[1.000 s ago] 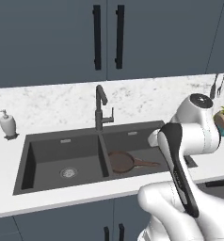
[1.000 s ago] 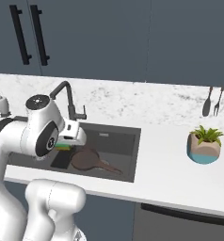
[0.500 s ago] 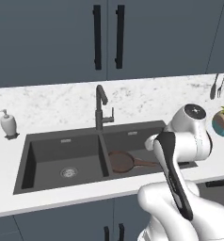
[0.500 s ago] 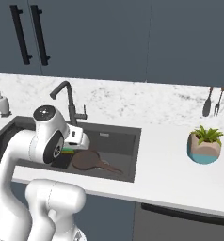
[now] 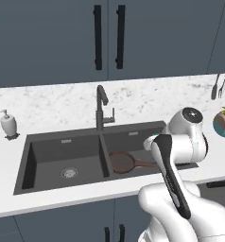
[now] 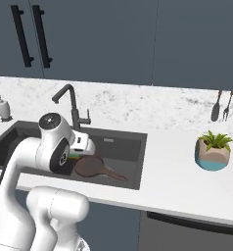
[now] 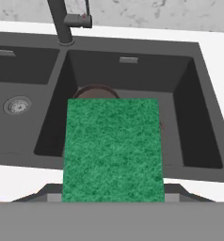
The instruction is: Pick the pan and sponge and place them into the sink. Then turn on the water.
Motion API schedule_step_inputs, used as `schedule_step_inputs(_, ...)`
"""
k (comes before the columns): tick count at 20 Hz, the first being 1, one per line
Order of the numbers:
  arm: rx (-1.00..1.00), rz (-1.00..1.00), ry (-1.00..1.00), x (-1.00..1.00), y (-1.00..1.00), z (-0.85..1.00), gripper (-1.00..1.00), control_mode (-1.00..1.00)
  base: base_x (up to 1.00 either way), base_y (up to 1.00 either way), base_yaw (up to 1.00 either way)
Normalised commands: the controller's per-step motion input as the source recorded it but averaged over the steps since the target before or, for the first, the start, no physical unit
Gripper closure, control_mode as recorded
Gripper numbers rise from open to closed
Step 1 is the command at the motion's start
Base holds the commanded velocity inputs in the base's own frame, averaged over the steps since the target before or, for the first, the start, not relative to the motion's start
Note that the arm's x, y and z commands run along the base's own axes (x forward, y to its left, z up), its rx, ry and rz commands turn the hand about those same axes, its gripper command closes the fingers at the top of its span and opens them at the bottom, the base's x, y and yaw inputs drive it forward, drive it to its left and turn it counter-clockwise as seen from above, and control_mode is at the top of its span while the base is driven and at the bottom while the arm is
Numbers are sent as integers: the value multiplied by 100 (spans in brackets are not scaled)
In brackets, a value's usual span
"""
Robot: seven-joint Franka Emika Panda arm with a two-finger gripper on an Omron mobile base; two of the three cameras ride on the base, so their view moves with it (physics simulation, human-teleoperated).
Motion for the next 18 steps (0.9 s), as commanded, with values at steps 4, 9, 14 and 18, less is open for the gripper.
schedule_step_inputs(4,0,0,-2,26,13,-9,100,-100,0,0,0)
schedule_step_inputs(9,0,0,1,60,10,-31,100,-100,0,0,0)
schedule_step_inputs(14,0,0,3,77,3,-44,100,-100,0,0,0)
schedule_step_inputs(18,3,3,7,79,0,-35,100,-100,0,0,0)
